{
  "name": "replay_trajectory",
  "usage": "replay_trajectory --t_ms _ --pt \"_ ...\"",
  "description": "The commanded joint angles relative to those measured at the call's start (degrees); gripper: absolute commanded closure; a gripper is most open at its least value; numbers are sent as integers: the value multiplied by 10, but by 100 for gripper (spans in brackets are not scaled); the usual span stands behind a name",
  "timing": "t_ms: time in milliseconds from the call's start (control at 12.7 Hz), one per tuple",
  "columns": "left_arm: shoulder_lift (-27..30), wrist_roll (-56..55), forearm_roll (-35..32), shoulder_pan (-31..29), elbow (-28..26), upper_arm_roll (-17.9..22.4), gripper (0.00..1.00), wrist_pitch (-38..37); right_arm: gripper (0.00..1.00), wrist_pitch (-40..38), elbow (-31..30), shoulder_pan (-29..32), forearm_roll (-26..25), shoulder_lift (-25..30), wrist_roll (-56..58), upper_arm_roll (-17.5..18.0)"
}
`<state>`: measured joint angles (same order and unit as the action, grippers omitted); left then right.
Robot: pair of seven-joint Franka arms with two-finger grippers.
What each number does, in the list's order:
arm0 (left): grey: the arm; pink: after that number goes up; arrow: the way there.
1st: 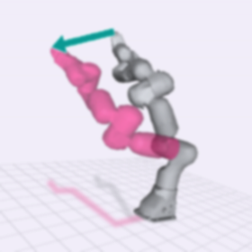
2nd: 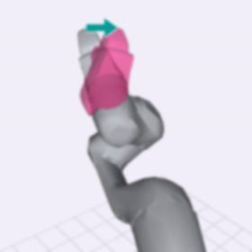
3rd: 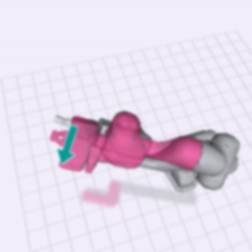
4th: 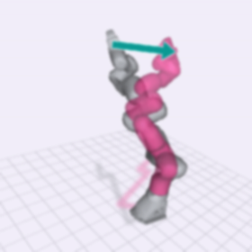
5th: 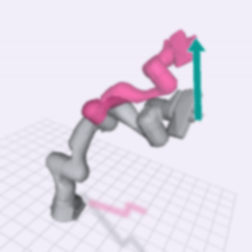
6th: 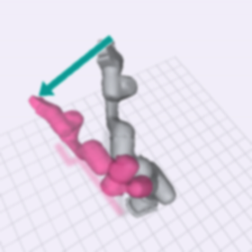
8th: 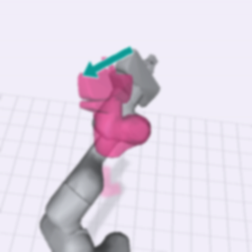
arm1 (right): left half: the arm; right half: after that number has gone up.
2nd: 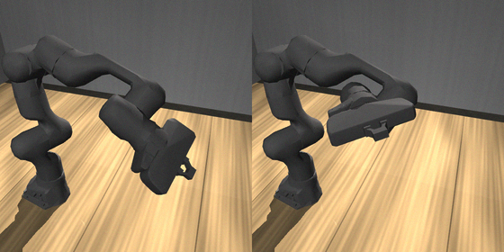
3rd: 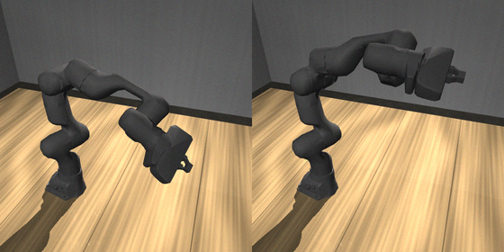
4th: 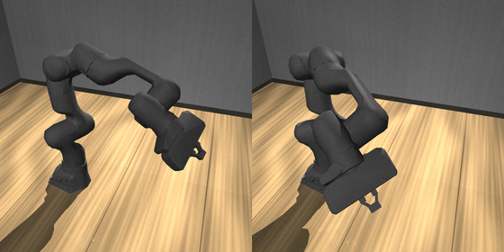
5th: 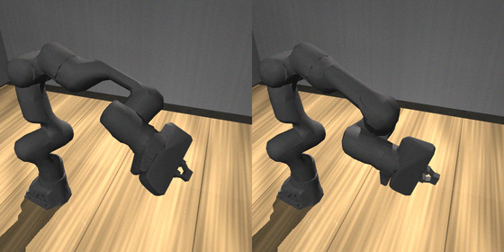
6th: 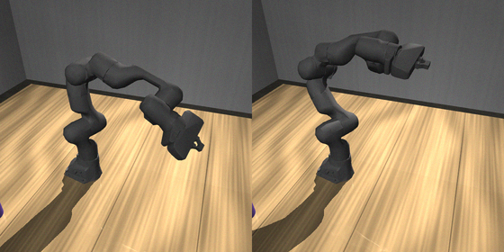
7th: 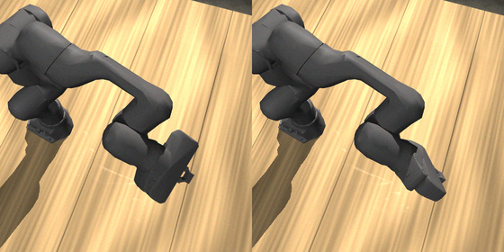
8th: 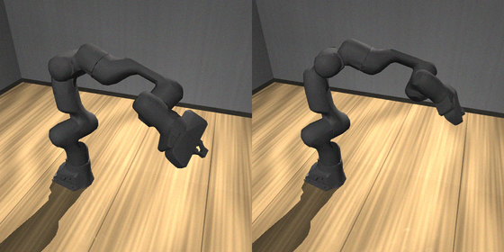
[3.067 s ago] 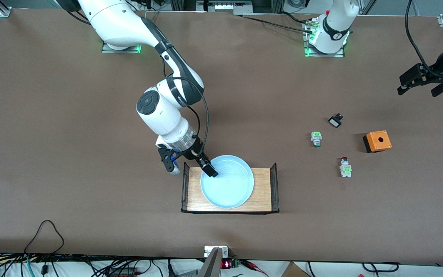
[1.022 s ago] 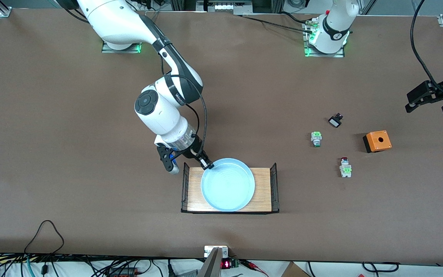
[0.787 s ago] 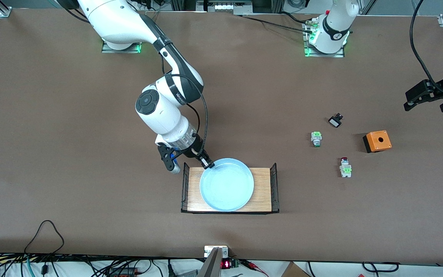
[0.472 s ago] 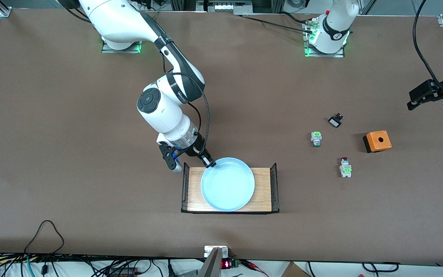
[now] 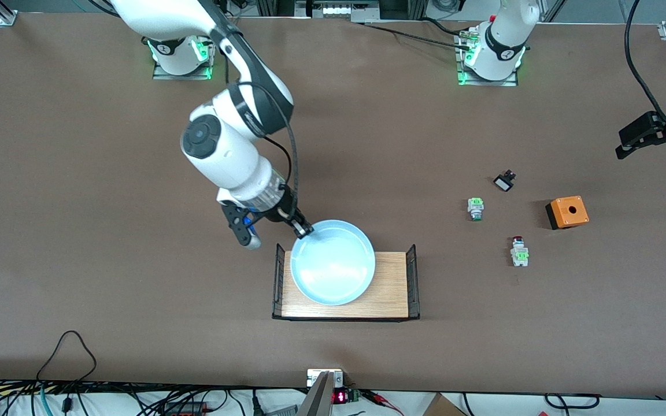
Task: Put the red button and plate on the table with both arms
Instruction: 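Lift the blue plate off the tray with the right gripper and carry it aside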
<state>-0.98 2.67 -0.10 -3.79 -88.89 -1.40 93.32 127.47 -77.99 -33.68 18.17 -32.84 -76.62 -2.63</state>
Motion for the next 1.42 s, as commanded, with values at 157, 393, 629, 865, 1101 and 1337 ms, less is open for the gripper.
replay_trajectory --t_ms 157,393,629,865,1101,1337 --pt "-4 -5 5 -2 12 0 0 -11 100 -116 5 9 4 62 56 -38" --pt "-3 -4 5 -12 26 1 0 -12 100 -189 3 55 3 83 167 -40" --pt "-3 -4 6 -13 27 0 0 -13 100 -253 -1 107 -1 103 261 -40" --pt "-3 -4 7 -13 27 0 0 -16 100 -310 -3 164 -2 117 382 -40" --pt "-3 -4 12 -12 28 0 0 -15 100 -336 -46 206 -30 141 493 -40" --pt "-4 -6 21 -7 27 -4 0 -16 100 -336 -96 241 -71 160 595 -40"
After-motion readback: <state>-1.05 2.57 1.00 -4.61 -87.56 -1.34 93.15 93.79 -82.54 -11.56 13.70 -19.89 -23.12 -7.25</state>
